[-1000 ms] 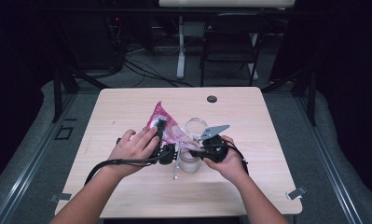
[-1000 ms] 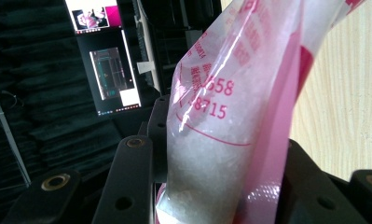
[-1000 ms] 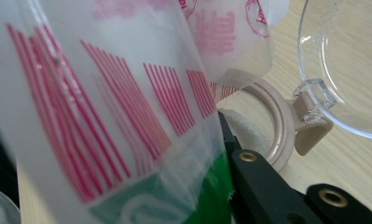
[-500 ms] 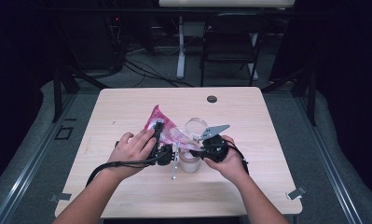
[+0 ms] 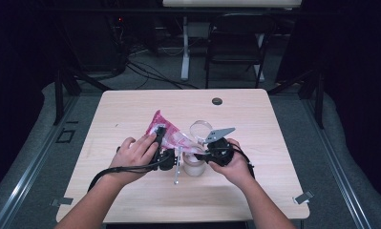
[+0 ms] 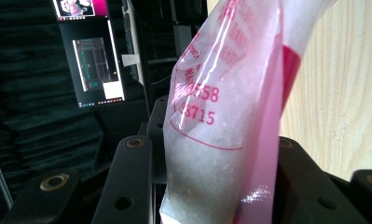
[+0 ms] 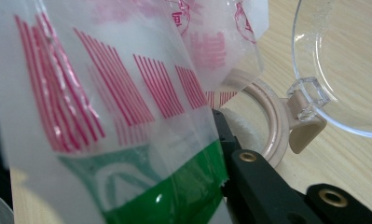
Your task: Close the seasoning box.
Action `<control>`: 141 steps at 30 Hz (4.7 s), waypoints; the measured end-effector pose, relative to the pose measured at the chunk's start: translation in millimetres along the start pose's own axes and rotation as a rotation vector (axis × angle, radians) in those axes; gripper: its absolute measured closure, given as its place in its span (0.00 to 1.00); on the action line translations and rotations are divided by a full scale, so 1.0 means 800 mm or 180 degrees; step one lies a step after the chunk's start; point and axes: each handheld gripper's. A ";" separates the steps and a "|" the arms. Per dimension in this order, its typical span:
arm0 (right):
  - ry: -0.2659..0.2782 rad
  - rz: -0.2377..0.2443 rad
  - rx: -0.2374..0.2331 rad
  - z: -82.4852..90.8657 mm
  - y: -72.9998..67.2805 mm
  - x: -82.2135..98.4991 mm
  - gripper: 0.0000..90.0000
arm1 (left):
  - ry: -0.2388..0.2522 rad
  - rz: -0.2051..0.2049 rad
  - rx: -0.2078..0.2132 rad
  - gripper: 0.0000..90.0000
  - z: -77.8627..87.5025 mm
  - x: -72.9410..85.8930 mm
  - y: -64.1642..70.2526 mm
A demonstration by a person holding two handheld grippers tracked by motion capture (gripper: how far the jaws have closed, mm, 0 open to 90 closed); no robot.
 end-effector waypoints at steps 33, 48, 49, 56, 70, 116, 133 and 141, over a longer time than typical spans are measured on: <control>0.0008 0.0011 -0.0008 0.000 -0.002 -0.001 1.00 | -0.0069 -0.0358 -0.0002 0.71 0.002 0.001 -0.001; 0.0024 0.0024 0.0014 0.000 -0.003 -0.001 1.00 | -0.0089 -0.0198 0.0148 0.74 -0.001 0.008 0.012; 0.0022 0.0026 0.0015 0.000 -0.003 -0.001 1.00 | -0.0085 -0.0184 0.0136 0.74 -0.001 0.009 0.013; 0.0052 0.0025 0.0029 0.000 -0.004 -0.001 1.00 | -0.0077 -0.0090 0.0178 0.75 -0.002 0.013 0.022; 0.0064 0.0016 0.0032 -0.003 -0.004 -0.001 1.00 | -0.0069 0.0108 0.0258 0.76 -0.004 0.017 0.033; 0.0424 -0.0075 0.0086 -0.002 -0.019 -0.009 0.64 | 0.0172 0.1299 0.0766 0.83 -0.029 0.033 0.096; 0.0538 -0.0121 0.0133 0.003 -0.021 -0.011 0.55 | 0.0450 0.1857 0.1289 0.85 -0.046 0.041 0.105; 0.0626 -0.0169 0.0201 0.007 -0.019 -0.011 0.52 | 0.0617 0.2289 0.1495 0.88 -0.055 0.052 0.105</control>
Point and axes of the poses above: each handheld gripper's, and its own axes: z roughly backward along the jaws, x roughly out of its underside, y roughly to its right, and after that the axes turned 6 degrees about x, right-handed
